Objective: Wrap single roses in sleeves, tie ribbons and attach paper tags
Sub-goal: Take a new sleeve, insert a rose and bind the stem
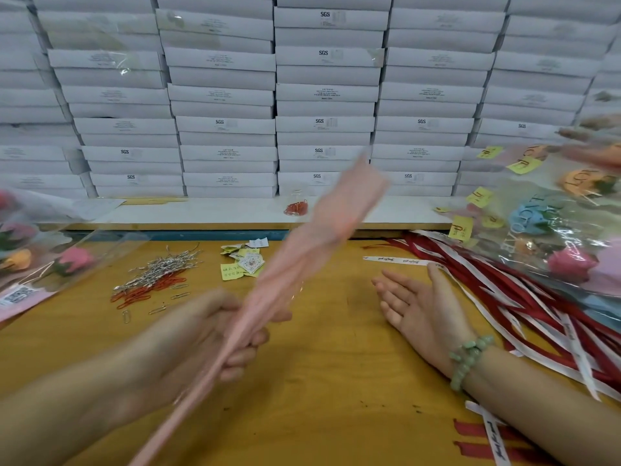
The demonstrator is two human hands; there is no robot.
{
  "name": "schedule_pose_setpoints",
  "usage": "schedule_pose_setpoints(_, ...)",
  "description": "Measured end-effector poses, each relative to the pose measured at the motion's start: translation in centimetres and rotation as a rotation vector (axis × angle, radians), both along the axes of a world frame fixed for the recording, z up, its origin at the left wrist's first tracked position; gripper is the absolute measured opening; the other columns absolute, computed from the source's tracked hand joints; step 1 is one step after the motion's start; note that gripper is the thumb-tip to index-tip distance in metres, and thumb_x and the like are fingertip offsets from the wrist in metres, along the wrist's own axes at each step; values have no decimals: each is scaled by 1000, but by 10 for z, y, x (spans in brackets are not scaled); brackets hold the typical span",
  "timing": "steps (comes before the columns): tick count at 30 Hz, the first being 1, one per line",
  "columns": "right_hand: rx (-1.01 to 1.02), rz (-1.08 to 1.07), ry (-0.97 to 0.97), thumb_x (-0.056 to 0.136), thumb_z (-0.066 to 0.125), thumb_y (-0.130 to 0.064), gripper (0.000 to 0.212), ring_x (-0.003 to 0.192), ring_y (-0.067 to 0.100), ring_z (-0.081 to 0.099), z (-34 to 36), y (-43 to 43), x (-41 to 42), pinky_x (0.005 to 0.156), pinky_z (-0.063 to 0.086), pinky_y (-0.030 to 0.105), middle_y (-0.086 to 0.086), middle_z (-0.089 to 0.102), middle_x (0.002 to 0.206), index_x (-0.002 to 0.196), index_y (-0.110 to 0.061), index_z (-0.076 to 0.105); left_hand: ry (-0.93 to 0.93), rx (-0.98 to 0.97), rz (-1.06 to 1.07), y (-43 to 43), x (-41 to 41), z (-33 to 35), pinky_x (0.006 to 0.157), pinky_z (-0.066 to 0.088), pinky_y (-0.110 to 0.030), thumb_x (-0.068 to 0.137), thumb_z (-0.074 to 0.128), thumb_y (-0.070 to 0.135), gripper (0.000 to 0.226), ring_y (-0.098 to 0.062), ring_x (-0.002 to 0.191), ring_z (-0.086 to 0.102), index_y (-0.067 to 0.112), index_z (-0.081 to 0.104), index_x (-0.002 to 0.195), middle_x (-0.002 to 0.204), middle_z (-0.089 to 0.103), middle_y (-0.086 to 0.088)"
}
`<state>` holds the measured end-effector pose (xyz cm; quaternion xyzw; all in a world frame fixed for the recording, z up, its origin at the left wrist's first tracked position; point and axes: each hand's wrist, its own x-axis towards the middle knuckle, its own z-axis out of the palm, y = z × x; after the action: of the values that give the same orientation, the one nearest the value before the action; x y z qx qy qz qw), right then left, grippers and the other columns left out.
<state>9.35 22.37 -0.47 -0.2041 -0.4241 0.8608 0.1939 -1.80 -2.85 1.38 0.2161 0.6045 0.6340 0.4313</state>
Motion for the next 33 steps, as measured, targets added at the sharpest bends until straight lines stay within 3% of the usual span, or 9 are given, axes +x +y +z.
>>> schedule_pose_setpoints(3,186,97,-17,102,29,-35,45,70,9,61,-1,-4,1,53,48,19,10,68,90,106,-5,61,-35,56,44,12,9,-6,45,50,-25,66,66,13,50,-15,52,53,-7,64,112,70,56,-8)
schedule_pose_setpoints(5,401,192,-37,101,36,-21,33,59,8,59,-2,-9,2,45,45,17,10,67,79,98,-3,63,-47,48,50,22,17,-13,46,52,-22,75,60,1,38,-15,52,57,-7,62,112,71,60,-10)
schedule_pose_setpoints(7,620,324,-68,101,41,-15,28,57,10,59,-2,-16,5,42,45,18,11,67,77,91,-3,64,-28,44,119,29,15,-23,46,52,-20,84,57,-4,33,-13,51,60,-4,60,117,75,65,-9)
schedule_pose_setpoints(10,802,521,-108,100,44,-14,24,58,11,59,-2,-24,8,42,46,18,11,69,79,91,-5,64,1,123,223,31,15,-25,46,52,-19,76,64,-1,44,-14,50,64,4,60,120,83,73,-11)
schedule_pose_setpoints(15,776,662,-134,94,48,-39,43,61,9,63,4,-35,4,42,45,15,14,73,90,101,1,65,43,227,243,29,19,-33,53,55,-23,61,86,3,61,-17,67,69,6,60,116,93,72,-12)
schedule_pose_setpoints(18,682,681,-119,83,53,-50,46,61,8,62,8,-42,-1,42,44,13,15,73,94,97,-9,68,65,230,255,26,18,-35,61,55,-22,46,90,20,69,-18,77,71,6,61,107,91,74,-9)
schedule_pose_setpoints(22,596,608,-128,78,63,-39,20,58,3,57,11,-53,-4,41,42,12,-3,69,75,78,-20,69,92,230,233,25,17,-35,61,55,-21,45,91,23,63,-16,74,69,7,61,99,85,73,-7)
schedule_pose_setpoints(25,606,479,-119,84,66,-24,10,51,3,53,7,-61,-5,39,38,12,-7,61,62,81,-14,65,106,250,215,26,18,-36,62,55,-21,44,92,21,56,-15,73,67,10,61,90,80,70,-5)
schedule_pose_setpoints(33,669,495,-82,87,64,-13,7,51,3,56,7,-63,-2,39,39,13,-8,63,60,80,-13,64,98,254,174,25,20,-32,70,57,-24,58,90,17,30,-20,78,65,16,70,79,85,67,-13)
